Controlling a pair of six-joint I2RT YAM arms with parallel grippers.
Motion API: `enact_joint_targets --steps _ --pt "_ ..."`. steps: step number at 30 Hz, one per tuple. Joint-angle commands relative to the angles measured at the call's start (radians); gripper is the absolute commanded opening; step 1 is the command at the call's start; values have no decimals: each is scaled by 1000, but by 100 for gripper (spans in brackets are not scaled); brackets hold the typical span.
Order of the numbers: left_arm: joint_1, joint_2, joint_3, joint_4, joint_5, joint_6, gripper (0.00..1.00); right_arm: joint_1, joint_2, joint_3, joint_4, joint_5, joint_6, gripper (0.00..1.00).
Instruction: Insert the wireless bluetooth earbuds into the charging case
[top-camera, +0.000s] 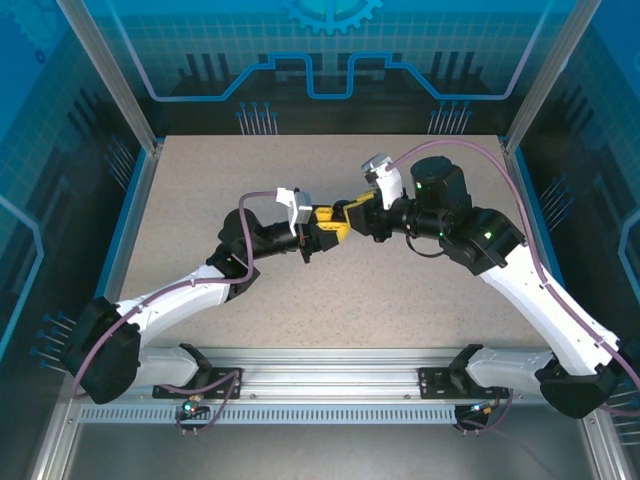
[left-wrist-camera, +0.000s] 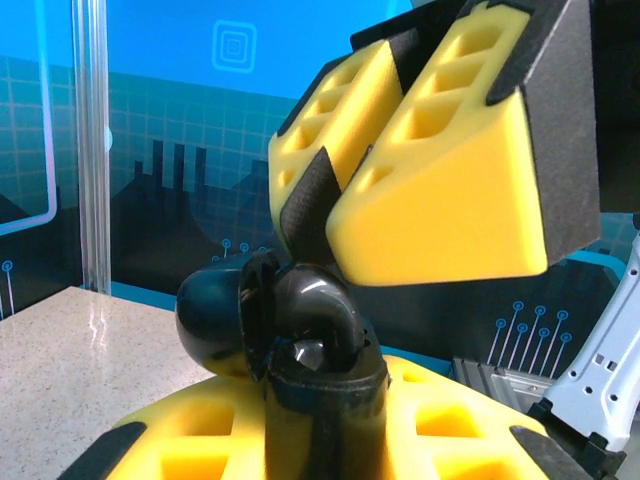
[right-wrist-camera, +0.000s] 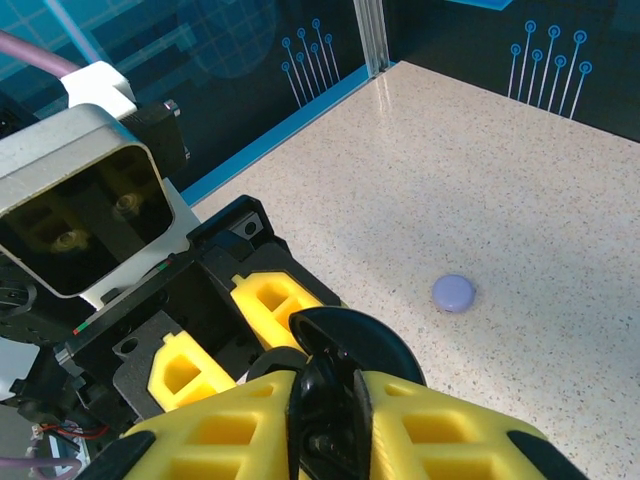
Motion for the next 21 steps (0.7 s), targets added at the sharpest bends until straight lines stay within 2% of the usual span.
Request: enact_joint_targets --steps 1,13,18,21 --pt "-9 -14 22 7 27 17 7 12 14 38 -26 -6 -11 22" --pt "-10 -20 30 -21 26 23 7 41 53 79 -85 -39 -52 21" --pt "-10 -19 31 -34 3 20 7 68 58 94 -108 -40 -79 25" --pt "-10 -20 31 -37 3 20 7 73 55 99 -116 -1 -80 27"
